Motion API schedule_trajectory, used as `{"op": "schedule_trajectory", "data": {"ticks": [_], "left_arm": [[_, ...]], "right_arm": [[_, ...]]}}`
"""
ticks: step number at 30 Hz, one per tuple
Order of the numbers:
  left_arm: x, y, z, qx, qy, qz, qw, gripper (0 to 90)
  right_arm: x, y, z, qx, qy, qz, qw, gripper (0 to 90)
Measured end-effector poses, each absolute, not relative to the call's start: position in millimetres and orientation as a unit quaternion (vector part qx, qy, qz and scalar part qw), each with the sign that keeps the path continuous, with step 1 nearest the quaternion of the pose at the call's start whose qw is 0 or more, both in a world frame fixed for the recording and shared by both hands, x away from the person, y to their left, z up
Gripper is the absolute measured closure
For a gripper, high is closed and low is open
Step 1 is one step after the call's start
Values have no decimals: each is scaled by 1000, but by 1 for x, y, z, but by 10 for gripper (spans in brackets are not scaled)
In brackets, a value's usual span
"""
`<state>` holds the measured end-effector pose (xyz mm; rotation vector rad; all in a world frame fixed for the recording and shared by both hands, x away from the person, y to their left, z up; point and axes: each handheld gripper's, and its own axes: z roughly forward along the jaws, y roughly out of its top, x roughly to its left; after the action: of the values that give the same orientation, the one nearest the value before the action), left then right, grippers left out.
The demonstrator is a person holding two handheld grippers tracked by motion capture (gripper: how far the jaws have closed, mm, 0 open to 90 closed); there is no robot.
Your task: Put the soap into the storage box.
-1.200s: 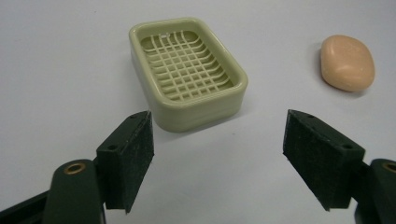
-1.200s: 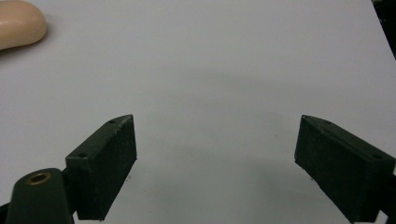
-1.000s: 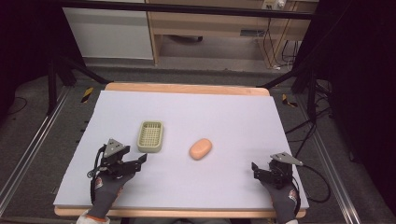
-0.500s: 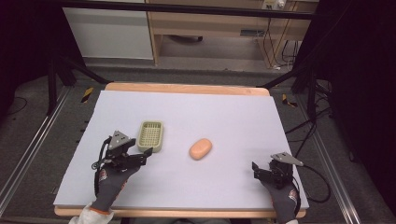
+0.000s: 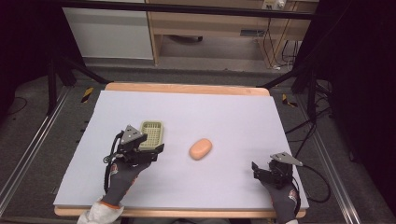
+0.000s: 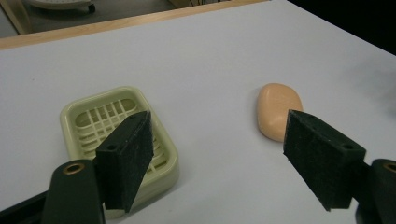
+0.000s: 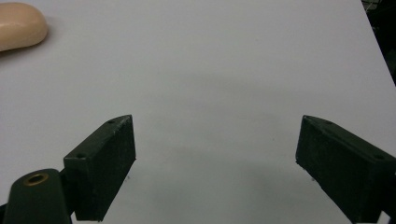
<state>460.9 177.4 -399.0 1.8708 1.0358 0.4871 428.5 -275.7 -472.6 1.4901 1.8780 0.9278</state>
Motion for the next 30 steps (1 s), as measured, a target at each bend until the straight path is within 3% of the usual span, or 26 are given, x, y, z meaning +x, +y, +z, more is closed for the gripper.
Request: {"op": "schedule_trajectory", "data": {"ticks": [30], "left_arm": [[482, 115, -402, 796, 377, 171, 441, 236]], "right_arm": [[428, -274, -473, 556, 702, 346, 281, 121]]}}
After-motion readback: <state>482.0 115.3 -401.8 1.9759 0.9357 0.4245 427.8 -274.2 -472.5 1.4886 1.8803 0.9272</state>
